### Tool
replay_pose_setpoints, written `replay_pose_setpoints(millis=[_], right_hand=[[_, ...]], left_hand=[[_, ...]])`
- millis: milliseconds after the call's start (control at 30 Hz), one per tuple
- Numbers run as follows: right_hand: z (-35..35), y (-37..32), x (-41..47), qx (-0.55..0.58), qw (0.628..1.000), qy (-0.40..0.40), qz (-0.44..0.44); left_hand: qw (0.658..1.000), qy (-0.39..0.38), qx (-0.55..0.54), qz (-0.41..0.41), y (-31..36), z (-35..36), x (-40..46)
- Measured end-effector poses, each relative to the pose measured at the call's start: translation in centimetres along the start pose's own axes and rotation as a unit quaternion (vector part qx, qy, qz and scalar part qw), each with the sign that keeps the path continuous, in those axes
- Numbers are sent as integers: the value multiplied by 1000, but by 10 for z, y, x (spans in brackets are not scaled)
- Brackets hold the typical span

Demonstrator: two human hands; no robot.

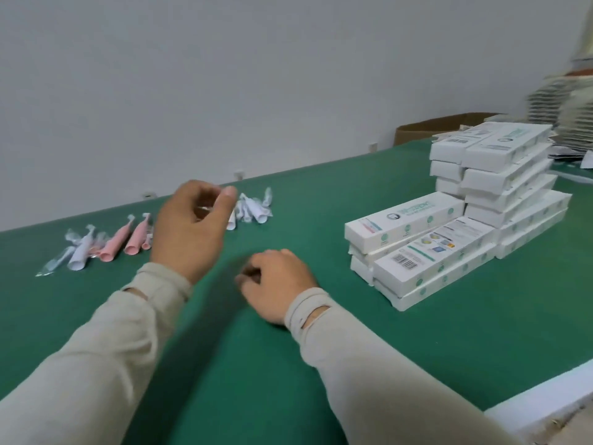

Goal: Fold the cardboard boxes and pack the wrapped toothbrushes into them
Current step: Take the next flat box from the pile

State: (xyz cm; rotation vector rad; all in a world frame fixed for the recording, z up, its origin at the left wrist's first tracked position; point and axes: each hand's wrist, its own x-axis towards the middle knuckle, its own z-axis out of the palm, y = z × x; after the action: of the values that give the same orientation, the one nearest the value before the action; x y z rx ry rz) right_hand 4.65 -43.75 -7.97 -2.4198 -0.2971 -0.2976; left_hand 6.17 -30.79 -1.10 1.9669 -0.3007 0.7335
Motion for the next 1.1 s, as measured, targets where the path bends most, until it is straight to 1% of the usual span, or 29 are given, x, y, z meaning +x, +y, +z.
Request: replay_pose_setpoints(millis=[67, 133, 167, 233, 300, 333, 367, 433, 533, 600, 633, 700, 767, 800, 833, 900, 933, 967, 1000, 1100], right_hand=[[3, -2, -3, 1, 1000, -14, 5], [6, -1, -2, -1, 1000, -22, -5], [5, 0, -1, -2, 1000, -26, -7], [6, -1, -1, -18, 999, -29, -17], [8, -3, -4, -39, 998, -32, -34], [9, -7, -6, -46, 997, -36, -46], [12, -15, -8, -58, 995, -46, -59], [25, -39, -9, -110, 985, -95, -87], [50, -86, -1, -210, 953, -176, -127], [68, -111, 2, -231, 943, -191, -147], [75, -119, 2, -227, 944, -183, -153], [89, -124, 0, -193, 956, -153, -161], [95, -119, -3, -154, 965, -138, -160], [95, -115, -3, -143, 967, -137, -160], [94, -111, -3, -135, 968, -138, -161], [94, -106, -3, -118, 969, -142, -164], [95, -105, -4, -110, 969, -145, -165], [95, -105, -4, -104, 970, -143, -168], [96, -106, -4, -101, 970, -140, -170], [97, -107, -2, -99, 971, -135, -170]], left_hand=[[997, 23, 60, -47, -40, -40, -15], [986, 18, 137, -98, -77, -78, -35], [977, 5, 178, -120, -93, -95, -43], [948, -54, 275, -152, -113, -125, -57], [910, -117, 367, -156, -123, -146, -68], [898, -132, 390, -159, -124, -154, -74], [894, -136, 394, -164, -124, -161, -79], [897, -135, 383, -175, -124, -172, -86], [893, -153, 383, -179, -124, -183, -92], [897, -146, 375, -183, -123, -195, -92], [901, -121, 376, -182, -123, -206, -90], [897, -24, 402, -180, -125, -238, -81], [871, 73, 444, -197, -130, -281, -69], [848, 94, 475, -216, -133, -304, -64], [815, 92, 517, -246, -139, -325, -62], [741, 51, 591, -314, -150, -354, -64], [715, 35, 609, -341, -156, -363, -68], [700, 25, 617, -359, -161, -369, -71], [693, 21, 622, -365, -166, -372, -73], [688, 28, 644, -334, -175, -371, -75]])
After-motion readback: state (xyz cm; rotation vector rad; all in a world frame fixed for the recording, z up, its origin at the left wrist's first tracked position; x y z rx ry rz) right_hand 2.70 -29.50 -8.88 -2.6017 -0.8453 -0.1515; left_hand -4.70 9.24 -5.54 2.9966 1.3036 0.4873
